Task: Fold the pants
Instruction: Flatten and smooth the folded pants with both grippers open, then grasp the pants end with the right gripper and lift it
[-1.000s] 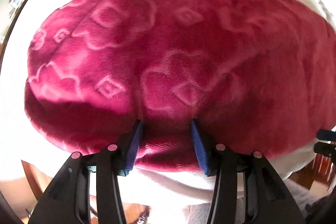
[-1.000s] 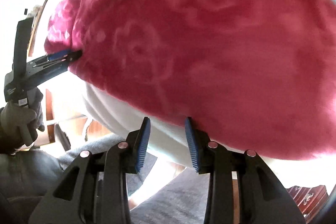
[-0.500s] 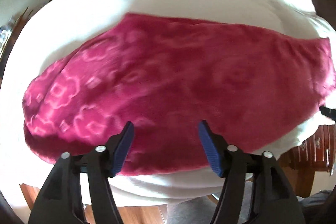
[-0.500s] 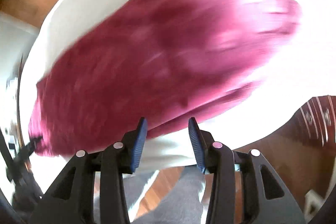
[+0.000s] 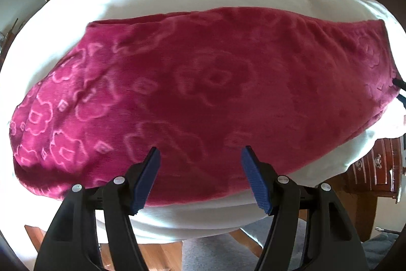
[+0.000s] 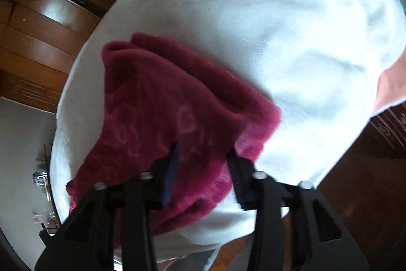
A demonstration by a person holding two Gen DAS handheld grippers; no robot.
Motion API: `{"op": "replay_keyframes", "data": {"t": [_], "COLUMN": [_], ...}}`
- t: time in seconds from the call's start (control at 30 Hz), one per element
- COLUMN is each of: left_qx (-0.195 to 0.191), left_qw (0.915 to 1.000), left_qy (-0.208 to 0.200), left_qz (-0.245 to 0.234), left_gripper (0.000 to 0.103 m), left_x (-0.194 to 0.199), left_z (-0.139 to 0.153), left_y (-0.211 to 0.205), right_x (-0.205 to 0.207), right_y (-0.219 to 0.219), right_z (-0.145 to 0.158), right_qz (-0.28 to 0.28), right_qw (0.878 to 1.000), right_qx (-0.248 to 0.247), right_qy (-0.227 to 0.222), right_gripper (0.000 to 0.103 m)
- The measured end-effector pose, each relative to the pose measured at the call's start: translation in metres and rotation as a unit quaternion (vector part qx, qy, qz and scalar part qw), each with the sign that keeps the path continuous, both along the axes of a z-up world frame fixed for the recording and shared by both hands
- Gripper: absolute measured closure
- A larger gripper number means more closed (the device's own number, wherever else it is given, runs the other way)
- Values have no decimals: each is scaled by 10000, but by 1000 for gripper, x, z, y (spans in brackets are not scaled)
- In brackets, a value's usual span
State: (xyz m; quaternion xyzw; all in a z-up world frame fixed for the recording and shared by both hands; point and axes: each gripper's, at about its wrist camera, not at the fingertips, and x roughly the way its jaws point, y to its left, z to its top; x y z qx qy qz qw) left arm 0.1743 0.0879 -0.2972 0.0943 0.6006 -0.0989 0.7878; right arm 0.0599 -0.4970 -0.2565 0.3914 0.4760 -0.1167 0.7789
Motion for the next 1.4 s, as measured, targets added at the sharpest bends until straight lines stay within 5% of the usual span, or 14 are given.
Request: {"op": "replay_keyframes", "data": {"t": [0.07, 0.27, 0.43, 0.53, 0.67, 1.0, 1.17, 1.4], "left_qx": [26, 45, 85, 99, 87, 10, -123, -399], "left_qw": [10000, 10000, 9999, 9996, 9994, 9990, 9992, 9991], "left_qy": [7, 9, 77, 105, 95, 178, 175, 145], "left_qz": [-69, -37, -117, -246, -335, -408, -339, 3], "left_gripper": [37, 37, 37, 37, 37, 37, 37, 37], "left_x": [-1, -2, -5, -5, -2, 2, 9, 26], "left_z": [1, -2, -5, -9, -9, -8, -3, 11], "left_y": [-6, -24, -35, -44, -53, -56, -55, -35], "right_x": [9, -15, -1, 5, -4, 12, 27, 31], "right_y": [5, 9, 9, 9, 9, -2, 3, 29], "right_z": [1, 24, -20, -20, -3, -18, -15, 34], "right_qz": [37, 3, 41, 69, 19, -59, 163, 771], "right_qw": [10000, 9997, 9994, 9992, 9969, 9979, 9984, 9949], "right_qx": [-86, -223, -284, -362, -786, -646, -542, -455], "right_qy": [34, -109, 215, 168, 0, -25, -5, -455], "right_gripper": [97, 98, 98, 89, 42, 41, 77, 85]}}
